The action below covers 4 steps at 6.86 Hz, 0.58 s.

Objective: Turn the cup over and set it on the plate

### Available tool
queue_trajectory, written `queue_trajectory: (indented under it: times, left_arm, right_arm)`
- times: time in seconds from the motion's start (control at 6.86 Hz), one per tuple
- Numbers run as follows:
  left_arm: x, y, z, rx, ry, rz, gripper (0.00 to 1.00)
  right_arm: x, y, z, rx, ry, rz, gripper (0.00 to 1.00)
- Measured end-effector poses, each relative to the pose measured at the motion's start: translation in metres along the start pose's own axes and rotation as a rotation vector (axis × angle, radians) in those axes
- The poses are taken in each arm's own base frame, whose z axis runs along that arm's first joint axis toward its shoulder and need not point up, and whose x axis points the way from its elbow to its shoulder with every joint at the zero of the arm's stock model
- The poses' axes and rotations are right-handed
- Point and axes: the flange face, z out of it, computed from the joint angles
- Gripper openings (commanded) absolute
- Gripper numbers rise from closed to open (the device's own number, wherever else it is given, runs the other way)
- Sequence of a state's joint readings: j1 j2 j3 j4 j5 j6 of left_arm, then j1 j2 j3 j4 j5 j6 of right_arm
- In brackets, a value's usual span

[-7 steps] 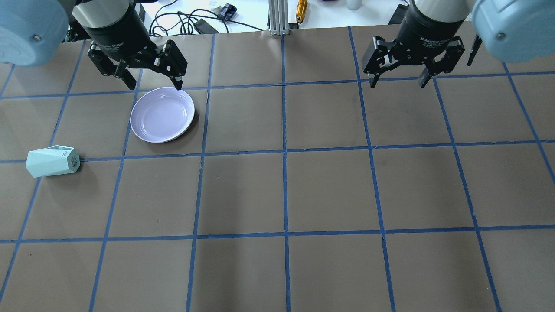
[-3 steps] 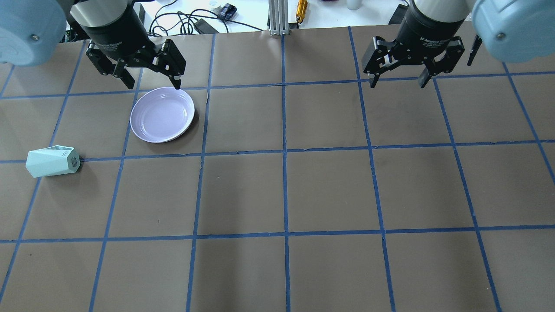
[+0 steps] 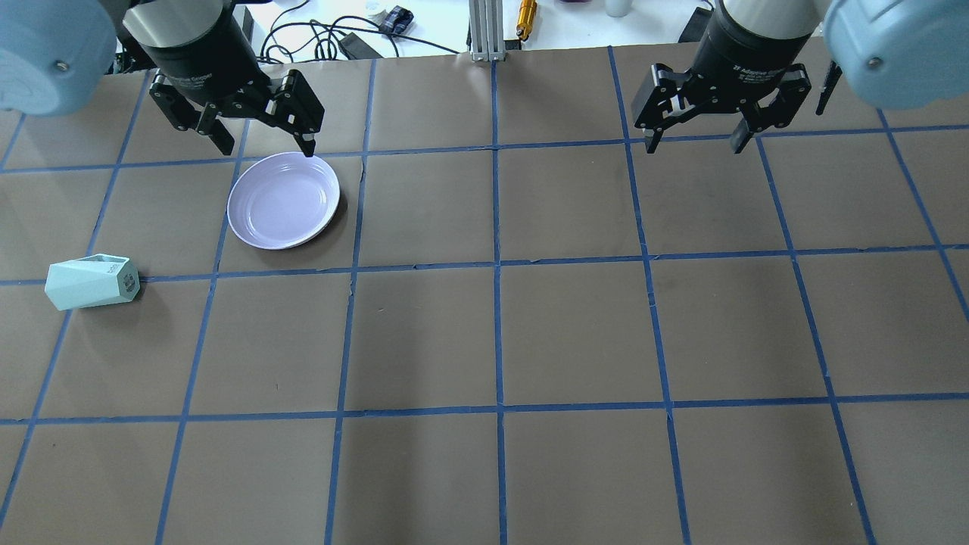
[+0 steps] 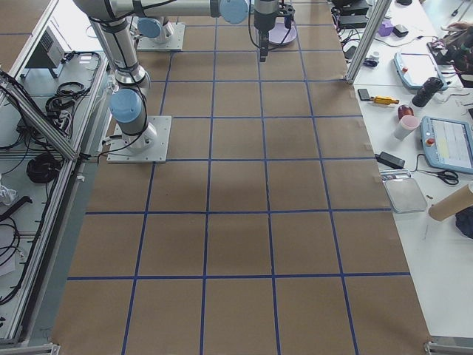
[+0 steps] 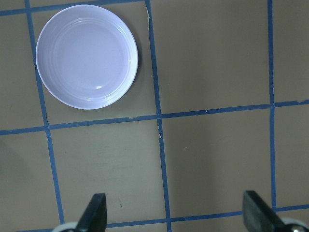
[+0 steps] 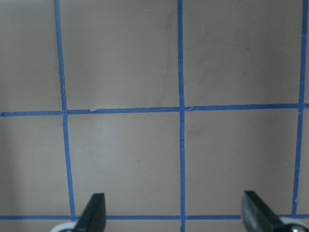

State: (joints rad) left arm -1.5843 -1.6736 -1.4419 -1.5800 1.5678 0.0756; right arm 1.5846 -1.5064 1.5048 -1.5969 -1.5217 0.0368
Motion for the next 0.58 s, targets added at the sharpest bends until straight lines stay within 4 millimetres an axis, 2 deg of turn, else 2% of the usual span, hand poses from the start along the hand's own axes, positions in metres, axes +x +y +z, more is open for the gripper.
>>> queue_trajectory:
  times: [0.29,0.58]
  left_arm:
    - [-0.001,-0.001,0.001,-0.002,0.002,0.001,1.00]
    - [-0.012,-0.002,0.002,-0.004,-0.003,0.002,1.00]
  right_arm:
    - [0.000,0.000,0.000,0.000,0.000,0.000,1.00]
    - [0.000,0.000,0.000,0.000,0.000,0.000,1.00]
